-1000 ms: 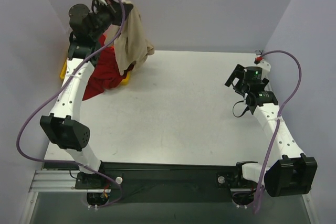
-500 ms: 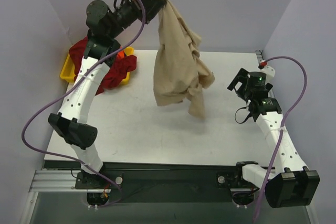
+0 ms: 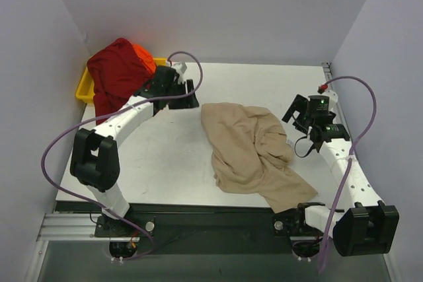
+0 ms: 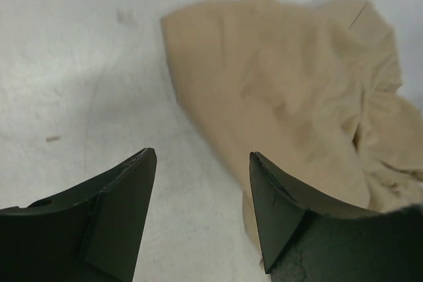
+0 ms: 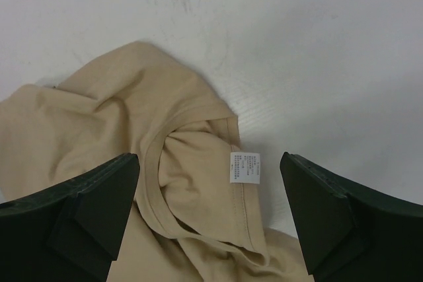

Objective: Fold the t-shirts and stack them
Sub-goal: Move the tshirt to the center of the board, then flatten out the tshirt

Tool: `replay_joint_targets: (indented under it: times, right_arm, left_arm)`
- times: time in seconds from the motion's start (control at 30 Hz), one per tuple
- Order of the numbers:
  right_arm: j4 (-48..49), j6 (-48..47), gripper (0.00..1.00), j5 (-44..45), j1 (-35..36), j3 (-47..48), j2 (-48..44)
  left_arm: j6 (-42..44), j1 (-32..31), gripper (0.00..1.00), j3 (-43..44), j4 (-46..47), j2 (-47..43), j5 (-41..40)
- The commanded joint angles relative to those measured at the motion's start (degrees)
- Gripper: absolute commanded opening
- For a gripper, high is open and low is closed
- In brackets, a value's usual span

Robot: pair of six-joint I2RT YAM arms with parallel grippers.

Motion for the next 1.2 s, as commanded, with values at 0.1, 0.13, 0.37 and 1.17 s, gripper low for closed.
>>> replay_joint_targets:
  times: [0.1,0.13,0.37,1.17]
  right_arm:
    - [-1.8,0.4,0.91,-6.0,-0.2,-2.9,4.9]
    - [-2.4,0.6,0.91,-6.4,-0.2,-3.3,5.4]
    - [-6.8,1.4,0.89,-8.4,-0.6,-5.3,7.4]
    - [-8.9,-0.8,0.28,-18.6,-2.7,-2.5,17.1]
  left_arm:
    - [-1.5,-3.4,0.7,-11.5,1.4,-5.7,3.8]
    - [-2.4,-3.8,0.7,-12.7,2.3,-5.5,4.7]
    - [-6.6,-8.5,0.72,-15.2,6.7,-0.7,7.6]
    - [-11.0,-8.5,0.38,-9.2,15.5,12.7,12.8]
